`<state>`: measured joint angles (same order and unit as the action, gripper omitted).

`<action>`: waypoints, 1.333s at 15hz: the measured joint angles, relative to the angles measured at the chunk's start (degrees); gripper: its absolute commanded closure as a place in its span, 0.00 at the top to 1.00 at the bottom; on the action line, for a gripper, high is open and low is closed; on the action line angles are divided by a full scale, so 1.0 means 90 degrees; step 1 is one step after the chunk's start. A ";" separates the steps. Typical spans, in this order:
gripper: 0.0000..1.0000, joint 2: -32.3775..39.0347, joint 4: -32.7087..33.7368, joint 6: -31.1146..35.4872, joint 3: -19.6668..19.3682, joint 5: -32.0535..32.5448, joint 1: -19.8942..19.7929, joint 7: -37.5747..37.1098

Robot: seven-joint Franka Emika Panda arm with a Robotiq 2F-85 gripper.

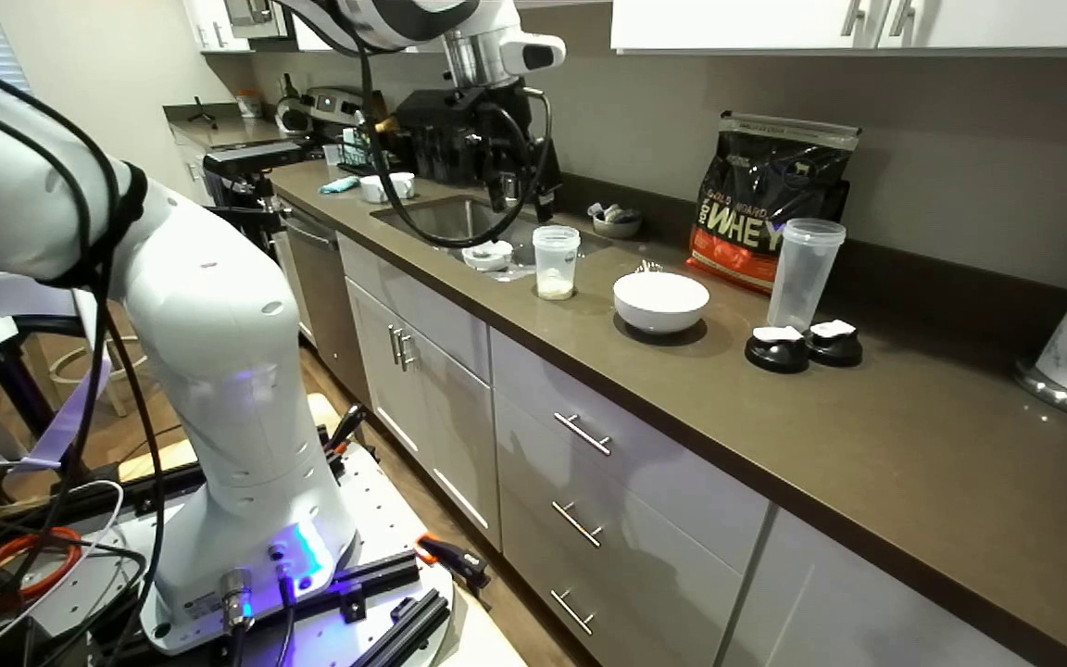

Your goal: Move the clear bottle on the left to the right

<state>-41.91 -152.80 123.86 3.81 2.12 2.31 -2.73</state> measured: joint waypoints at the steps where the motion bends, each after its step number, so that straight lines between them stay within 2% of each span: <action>1: 1.00 0.0240 0.0142 0.0197 0.0092 0.0000 0.0135 0.0000; 6: 1.00 0.1590 0.1107 0.0847 0.0332 0.0000 0.0547 0.0163; 12: 1.00 0.3093 0.2341 0.0967 0.0314 -0.0103 0.0800 0.0790; 20: 1.00 0.4300 0.3238 0.0965 0.0617 -0.0336 0.1135 0.1158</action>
<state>-3.21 -123.66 132.55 9.36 -0.90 12.52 7.70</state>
